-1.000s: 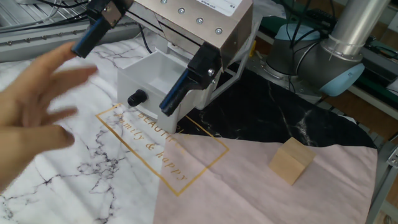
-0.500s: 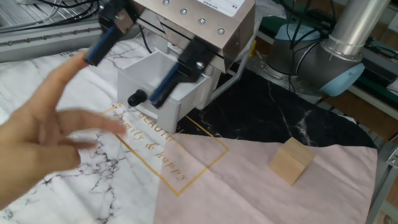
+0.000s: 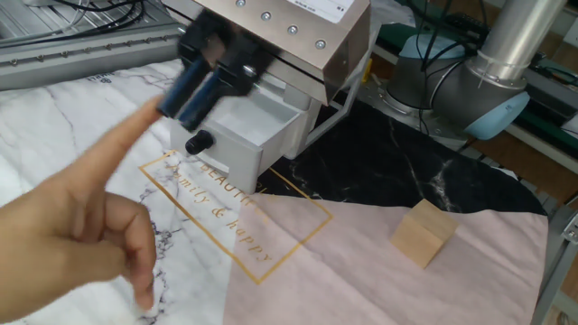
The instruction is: Put things in the drawer
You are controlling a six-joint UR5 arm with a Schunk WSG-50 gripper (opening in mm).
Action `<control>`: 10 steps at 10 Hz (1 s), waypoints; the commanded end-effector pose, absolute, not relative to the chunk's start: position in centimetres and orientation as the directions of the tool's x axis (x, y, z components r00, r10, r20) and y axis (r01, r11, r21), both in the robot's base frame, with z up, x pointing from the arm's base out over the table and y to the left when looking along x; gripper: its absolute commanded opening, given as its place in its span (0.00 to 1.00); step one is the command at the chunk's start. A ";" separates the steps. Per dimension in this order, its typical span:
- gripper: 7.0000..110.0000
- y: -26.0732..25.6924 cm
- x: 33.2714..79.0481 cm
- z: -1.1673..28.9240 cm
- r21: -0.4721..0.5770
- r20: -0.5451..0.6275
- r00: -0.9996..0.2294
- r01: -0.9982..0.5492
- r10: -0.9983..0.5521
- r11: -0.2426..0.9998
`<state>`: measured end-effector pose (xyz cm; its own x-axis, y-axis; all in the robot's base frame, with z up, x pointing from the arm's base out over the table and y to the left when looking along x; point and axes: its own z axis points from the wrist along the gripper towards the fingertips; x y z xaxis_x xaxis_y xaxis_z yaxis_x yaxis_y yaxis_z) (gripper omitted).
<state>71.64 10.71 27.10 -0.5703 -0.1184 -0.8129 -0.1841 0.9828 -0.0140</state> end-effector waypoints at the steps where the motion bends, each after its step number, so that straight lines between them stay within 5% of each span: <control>1: 0.00 10.4 71.6 27.1 -0.007 -0.812 -0.574 -0.176 -0.108 0.984; 7: 0.00 11.0 69.1 24.4 0.058 -0.713 -0.697 -0.175 -0.082 0.983; 9: 0.00 9.9 64.7 20.6 0.014 -0.541 -0.829 -0.178 -0.142 0.984; 10: 0.00 11.3 62.5 19.6 0.110 -0.461 -0.885 -0.133 -0.068 0.985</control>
<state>67.24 10.64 22.29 -0.7644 -0.1163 -0.6342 -0.1762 0.9838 0.0320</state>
